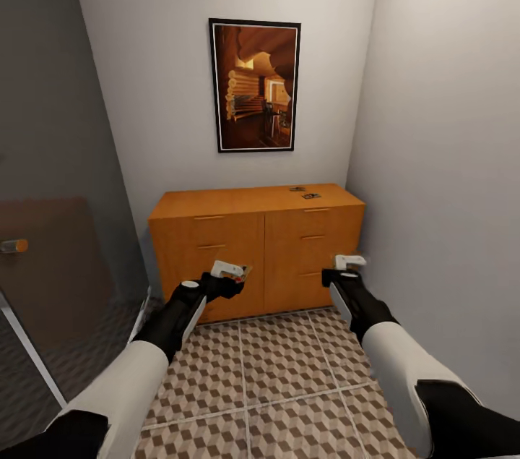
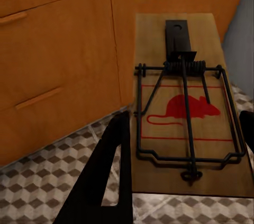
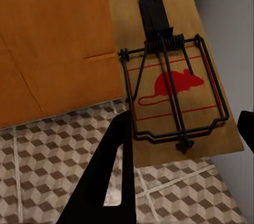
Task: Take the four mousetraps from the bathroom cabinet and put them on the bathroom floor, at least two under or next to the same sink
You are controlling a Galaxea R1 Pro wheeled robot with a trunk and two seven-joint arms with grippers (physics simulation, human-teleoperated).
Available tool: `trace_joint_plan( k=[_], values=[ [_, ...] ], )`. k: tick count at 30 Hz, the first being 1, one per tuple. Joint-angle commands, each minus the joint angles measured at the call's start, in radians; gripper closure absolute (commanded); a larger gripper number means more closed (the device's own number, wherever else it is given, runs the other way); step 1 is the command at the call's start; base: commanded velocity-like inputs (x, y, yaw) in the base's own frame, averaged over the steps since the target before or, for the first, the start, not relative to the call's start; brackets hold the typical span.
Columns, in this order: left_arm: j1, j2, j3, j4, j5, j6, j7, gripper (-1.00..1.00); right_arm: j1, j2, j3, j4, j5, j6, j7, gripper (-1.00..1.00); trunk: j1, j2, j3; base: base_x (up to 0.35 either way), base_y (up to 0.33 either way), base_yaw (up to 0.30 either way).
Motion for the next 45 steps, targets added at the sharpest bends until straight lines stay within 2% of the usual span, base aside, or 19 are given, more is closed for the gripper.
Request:
trace_joint_plan(
  k=[1,3,7,11,16,23,45],
  values=[
    [0.000,0.000,0.002,0.033,-0.008,-0.013,-0.005,1.00,-0.001,0.013,0.001,0.020,0.008,-0.025,0.000,1.00,0.000,-0.001,-0.001,0.000,0.000,0.000],
    [0.001,0.001,0.002,0.080,-0.008,-0.032,-0.003,1.00,-0.001,0.026,0.017,0.043,0.008,-0.062,0.000,1.00,0.000,-0.001,-0.001,0.000,0.000,0.000],
    [0.003,0.002,0.003,0.091,-0.009,-0.044,-0.003,1.00,-0.001,0.031,0.031,0.054,0.007,-0.079,0.003,1.00,0.000,-0.001,-0.001,0.000,0.000,0.000],
    [0.004,-0.001,0.003,0.064,-0.010,-0.043,-0.002,1.00,-0.001,0.034,0.036,0.055,0.007,-0.082,0.004,1.00,0.000,-0.001,-0.001,0.000,0.000,0.000],
    [0.005,-0.002,0.006,-0.019,-0.009,-0.034,-0.002,1.00,-0.001,0.035,0.040,0.053,0.007,-0.084,0.002,1.00,0.000,-0.001,-0.001,-0.053,0.000,0.000],
    [0.005,-0.003,0.003,-0.069,-0.007,-0.029,-0.004,1.00,-0.001,0.035,0.045,0.050,0.008,-0.083,0.001,1.00,0.000,-0.001,-0.001,-0.291,0.000,0.000],
    [0.006,-0.003,0.002,-0.077,-0.008,-0.028,-0.005,1.00,-0.001,0.035,0.047,0.045,0.009,-0.080,0.007,1.00,0.000,-0.001,-0.001,-0.344,0.000,0.000]
  ],
)
